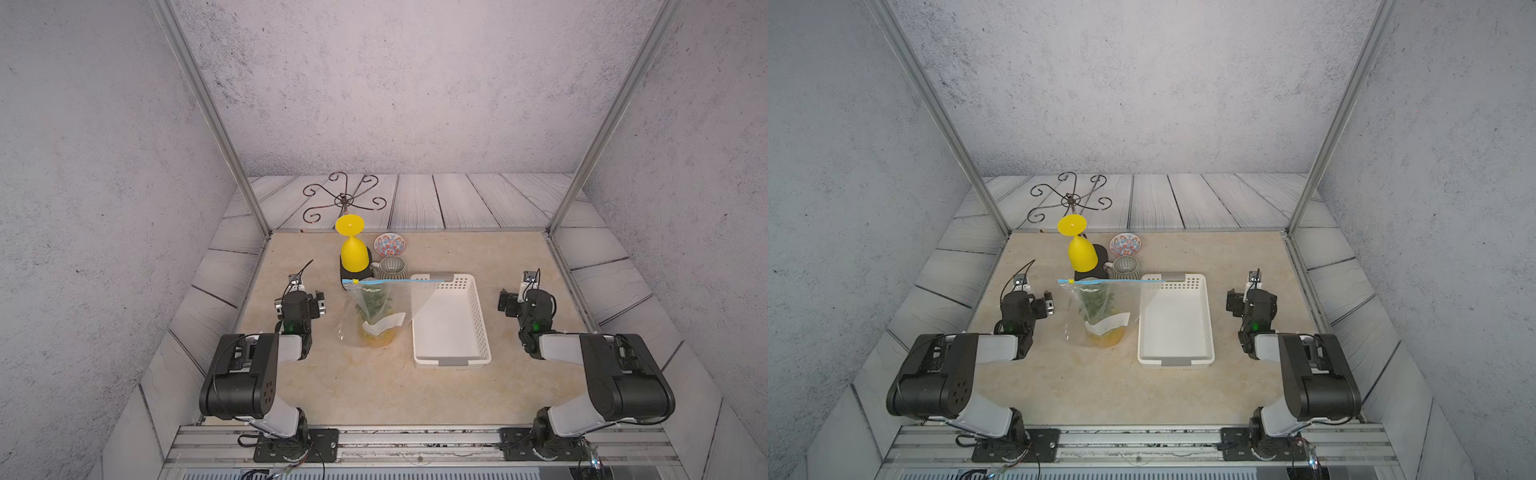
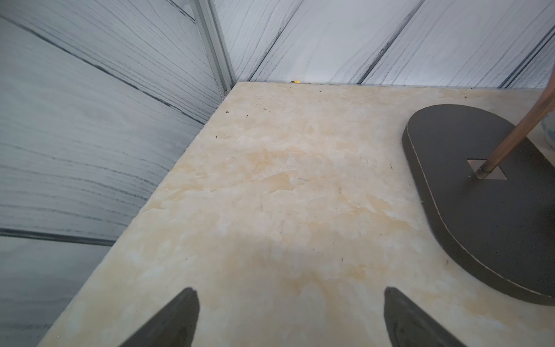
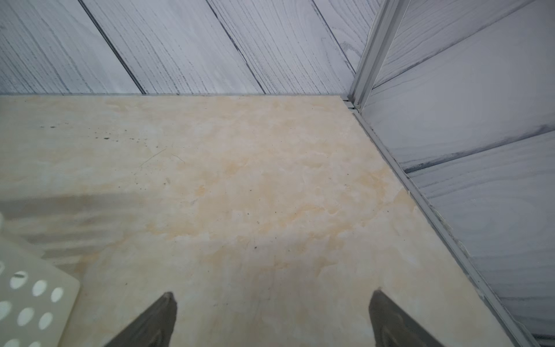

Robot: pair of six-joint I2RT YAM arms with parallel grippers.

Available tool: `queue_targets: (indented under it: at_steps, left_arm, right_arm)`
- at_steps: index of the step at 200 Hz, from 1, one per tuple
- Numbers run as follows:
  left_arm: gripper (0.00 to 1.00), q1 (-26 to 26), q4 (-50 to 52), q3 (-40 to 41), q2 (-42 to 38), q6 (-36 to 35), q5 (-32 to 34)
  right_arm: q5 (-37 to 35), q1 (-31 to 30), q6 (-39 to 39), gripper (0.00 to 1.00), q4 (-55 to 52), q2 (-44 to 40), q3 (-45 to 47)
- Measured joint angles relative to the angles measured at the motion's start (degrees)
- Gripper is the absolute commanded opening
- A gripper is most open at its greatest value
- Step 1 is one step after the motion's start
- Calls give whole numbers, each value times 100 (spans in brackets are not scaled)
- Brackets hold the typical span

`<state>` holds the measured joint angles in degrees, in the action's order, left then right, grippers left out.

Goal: Open the zip-top bag and take out the pineapple
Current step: Pick up the zipper food storage bag at the center of the board.

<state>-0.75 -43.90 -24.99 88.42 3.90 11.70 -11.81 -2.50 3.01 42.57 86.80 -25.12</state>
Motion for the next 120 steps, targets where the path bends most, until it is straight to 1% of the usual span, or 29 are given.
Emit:
queue_targets:
  at_steps: [120]
  left_arm:
    - [97,0,0,0,0,-2,-20]
  right_arm:
    - [35,2,0,99,-35,0,0]
